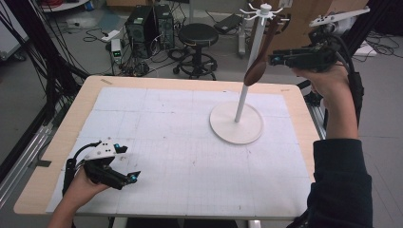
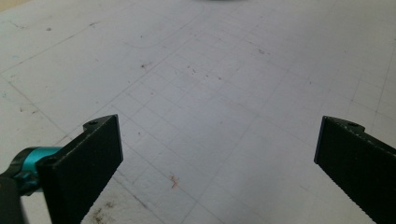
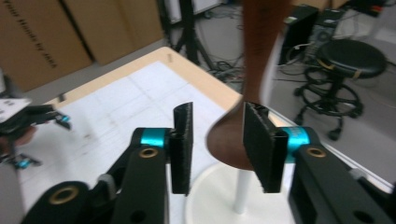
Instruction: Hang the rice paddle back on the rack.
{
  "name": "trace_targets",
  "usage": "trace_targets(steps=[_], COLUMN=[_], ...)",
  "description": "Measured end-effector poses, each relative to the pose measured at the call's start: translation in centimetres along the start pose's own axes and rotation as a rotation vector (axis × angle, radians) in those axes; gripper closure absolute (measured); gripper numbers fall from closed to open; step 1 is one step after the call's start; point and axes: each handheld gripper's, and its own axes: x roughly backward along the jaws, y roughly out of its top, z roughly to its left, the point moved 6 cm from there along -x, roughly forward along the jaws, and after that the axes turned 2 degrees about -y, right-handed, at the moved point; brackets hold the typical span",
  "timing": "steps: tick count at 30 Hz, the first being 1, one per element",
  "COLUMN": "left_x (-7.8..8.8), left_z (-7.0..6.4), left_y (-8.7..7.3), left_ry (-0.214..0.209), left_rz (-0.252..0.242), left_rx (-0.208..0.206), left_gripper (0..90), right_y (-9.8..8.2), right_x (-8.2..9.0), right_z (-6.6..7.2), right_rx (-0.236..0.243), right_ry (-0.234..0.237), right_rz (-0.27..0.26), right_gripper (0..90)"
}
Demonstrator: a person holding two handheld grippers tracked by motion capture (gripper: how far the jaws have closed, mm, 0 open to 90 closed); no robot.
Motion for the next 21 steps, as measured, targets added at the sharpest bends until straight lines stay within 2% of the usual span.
trace_targets(steps=[3,9,15,17,19,21], left_x=[0.0,0.0,0.0,0.0,0.1,0.1], left_z=[0.0,0.0,0.0,0.1,0.1,0.1], left_y=[0.0,0.1,0.1,0.1,0.1,0.1], left_ry=[-0.001,-0.002,-0.002,-0.001,-0.002,-0.002], left_rz=[0.000,-0.002,-0.002,-0.002,-0.002,-0.004], left_rx=[0.000,0.000,0.000,-0.003,-0.002,-0.002], left_gripper=[1.7,1.7,1.7,1.7,1.7,1.7], right_y=[-0.1,-0.6,-1.3,-1.6,-1.9,-2.2], right_x=[0.1,-0.1,-0.8,-1.1,-1.4,-1.6], right_z=[0.8,2.2,3.6,4.0,4.2,4.4], right_rx=[0.025,0.052,0.065,0.067,0.062,0.065], right_ry=[0.048,0.093,0.130,0.131,0.124,0.128], right_rz=[-0.023,-0.030,-0.031,-0.025,-0.025,-0.031], right_gripper=[54.2,39.8,17.4,9.7,8.0,2.0])
